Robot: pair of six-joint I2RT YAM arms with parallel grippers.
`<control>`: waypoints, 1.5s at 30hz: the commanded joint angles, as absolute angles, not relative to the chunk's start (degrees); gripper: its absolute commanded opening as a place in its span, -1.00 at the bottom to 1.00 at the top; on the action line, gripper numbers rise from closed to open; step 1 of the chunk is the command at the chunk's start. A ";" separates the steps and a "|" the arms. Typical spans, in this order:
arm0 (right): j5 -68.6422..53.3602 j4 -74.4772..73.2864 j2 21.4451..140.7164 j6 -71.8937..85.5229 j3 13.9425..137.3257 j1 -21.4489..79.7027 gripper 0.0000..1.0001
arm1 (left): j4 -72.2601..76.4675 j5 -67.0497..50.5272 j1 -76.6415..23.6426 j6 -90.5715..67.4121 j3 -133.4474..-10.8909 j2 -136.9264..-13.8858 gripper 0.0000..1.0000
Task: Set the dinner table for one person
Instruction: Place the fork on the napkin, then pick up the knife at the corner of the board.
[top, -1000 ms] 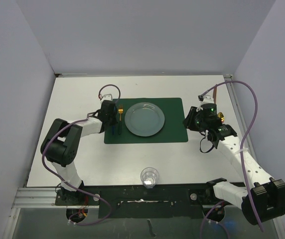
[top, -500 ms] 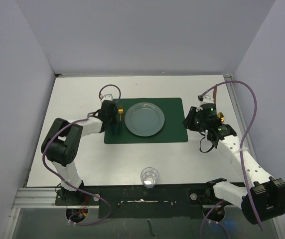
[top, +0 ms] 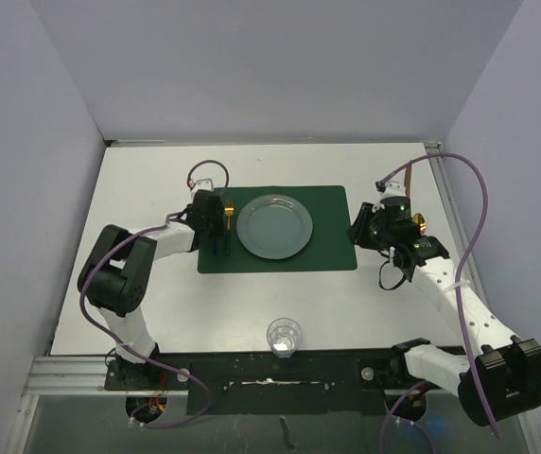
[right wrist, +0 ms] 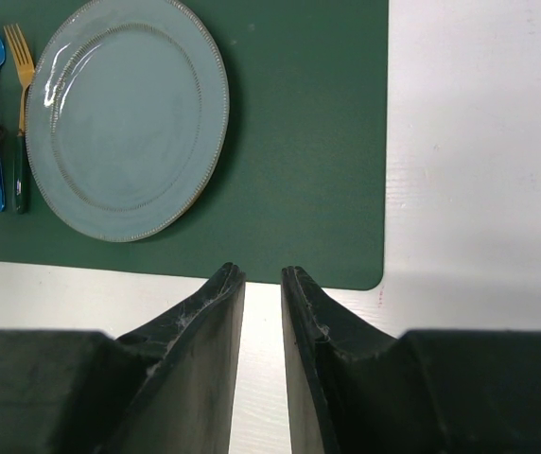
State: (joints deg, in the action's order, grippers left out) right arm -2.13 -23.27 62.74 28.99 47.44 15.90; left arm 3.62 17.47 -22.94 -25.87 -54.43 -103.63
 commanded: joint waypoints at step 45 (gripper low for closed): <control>23.47 -31.54 110.27 22.59 86.42 -7.23 -0.58 | 2.56 3.33 -23.82 -30.16 -47.19 -61.23 -0.25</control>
State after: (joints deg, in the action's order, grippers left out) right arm 25.87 -30.70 109.89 23.77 81.87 -5.43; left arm -2.11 4.25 -23.64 -30.68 -47.13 -60.29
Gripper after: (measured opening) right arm 0.211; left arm 0.377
